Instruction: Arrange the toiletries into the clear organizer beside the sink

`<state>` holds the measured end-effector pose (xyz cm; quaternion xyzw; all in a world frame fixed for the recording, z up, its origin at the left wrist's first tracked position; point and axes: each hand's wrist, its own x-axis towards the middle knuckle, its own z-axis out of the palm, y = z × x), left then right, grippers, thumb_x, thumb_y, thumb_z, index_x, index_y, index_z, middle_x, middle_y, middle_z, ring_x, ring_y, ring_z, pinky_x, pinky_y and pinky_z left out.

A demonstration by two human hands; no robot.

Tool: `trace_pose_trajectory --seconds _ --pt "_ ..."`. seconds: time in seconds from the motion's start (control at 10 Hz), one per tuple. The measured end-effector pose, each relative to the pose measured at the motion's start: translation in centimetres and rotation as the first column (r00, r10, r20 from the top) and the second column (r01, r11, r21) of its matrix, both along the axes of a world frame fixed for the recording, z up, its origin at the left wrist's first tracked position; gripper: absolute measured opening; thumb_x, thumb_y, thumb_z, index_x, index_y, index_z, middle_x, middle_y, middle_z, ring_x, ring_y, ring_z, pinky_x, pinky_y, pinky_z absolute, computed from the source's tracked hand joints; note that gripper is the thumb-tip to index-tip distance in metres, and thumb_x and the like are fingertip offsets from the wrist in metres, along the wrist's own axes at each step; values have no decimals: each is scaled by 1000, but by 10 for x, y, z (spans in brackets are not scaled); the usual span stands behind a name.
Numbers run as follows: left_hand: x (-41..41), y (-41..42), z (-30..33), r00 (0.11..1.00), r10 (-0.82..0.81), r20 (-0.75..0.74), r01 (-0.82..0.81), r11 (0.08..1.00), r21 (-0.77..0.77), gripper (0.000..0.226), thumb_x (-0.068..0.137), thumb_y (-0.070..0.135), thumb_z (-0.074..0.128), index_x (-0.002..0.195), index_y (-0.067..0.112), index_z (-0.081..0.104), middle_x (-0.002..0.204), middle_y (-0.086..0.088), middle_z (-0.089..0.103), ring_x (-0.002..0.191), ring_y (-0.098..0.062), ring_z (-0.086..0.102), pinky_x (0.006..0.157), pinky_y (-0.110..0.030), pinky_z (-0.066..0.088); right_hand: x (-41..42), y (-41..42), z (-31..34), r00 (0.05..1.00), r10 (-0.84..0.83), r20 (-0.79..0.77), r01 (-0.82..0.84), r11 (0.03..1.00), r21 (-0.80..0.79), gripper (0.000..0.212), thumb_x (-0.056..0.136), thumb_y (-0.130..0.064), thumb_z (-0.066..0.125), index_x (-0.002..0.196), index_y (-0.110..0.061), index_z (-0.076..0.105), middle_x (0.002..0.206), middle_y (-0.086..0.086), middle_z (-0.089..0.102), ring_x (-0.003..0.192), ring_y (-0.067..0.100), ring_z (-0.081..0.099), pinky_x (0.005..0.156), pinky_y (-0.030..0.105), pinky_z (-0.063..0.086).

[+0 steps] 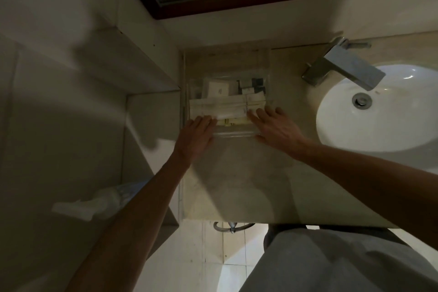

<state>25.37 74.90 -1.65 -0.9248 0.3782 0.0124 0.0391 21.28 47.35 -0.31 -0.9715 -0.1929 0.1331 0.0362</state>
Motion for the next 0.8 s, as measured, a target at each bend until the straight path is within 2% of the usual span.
trace_pose_trajectory --seconds 0.1,0.2,0.3,0.4,0.6,0.7,0.8 --pt "12 -3 4 1000 5 6 -5 999 40 61 76 26 68 131 6 53 121 -12 61 101 -30 61 78 -39 54 7 0 -1 999 -29 25 29 1000 1 82 81 -44 67 145 -10 30 133 14 46 116 33 47 94 46 42" --pt "23 -7 7 1000 17 -14 -16 996 86 58 70 23 75 123 6 61 117 -11 64 98 -29 64 75 -37 56 16 0 1 999 -32 22 32 999 -28 78 79 -44 69 141 -9 37 127 14 50 108 32 49 90 44 43" --pt "32 -10 10 999 28 -25 -26 996 82 53 69 22 79 117 7 63 115 -11 64 98 -28 63 71 -37 56 25 -6 2 996 -23 92 27 998 -48 72 76 -46 72 133 -10 46 122 13 51 102 30 49 85 43 45" --pt "42 -17 17 997 70 -22 -69 997 44 51 72 21 75 118 10 57 115 -10 58 97 -28 58 70 -37 53 37 -10 7 985 -102 138 103 995 0 70 70 -42 78 124 -11 48 118 13 49 99 30 48 83 43 43" --pt "72 -35 21 985 175 1 -175 984 33 49 72 16 70 118 14 54 115 -9 55 96 -28 55 72 -38 51 70 -6 15 951 -277 138 272 961 55 69 67 -37 80 122 -11 45 118 14 48 102 31 47 85 44 41" --pt "78 -33 16 990 139 -36 -137 989 47 55 71 19 73 121 13 52 116 -10 53 99 -29 54 74 -39 51 76 -8 12 951 -274 144 271 962 39 72 65 -39 80 121 -12 45 119 14 48 103 32 47 85 45 41" --pt "76 -36 12 989 147 -2 -147 989 23 58 70 20 74 123 15 51 117 -10 54 98 -29 54 74 -40 49 73 -6 9 950 -274 147 272 962 35 69 68 -38 78 123 -11 45 121 14 47 103 32 48 85 44 41"
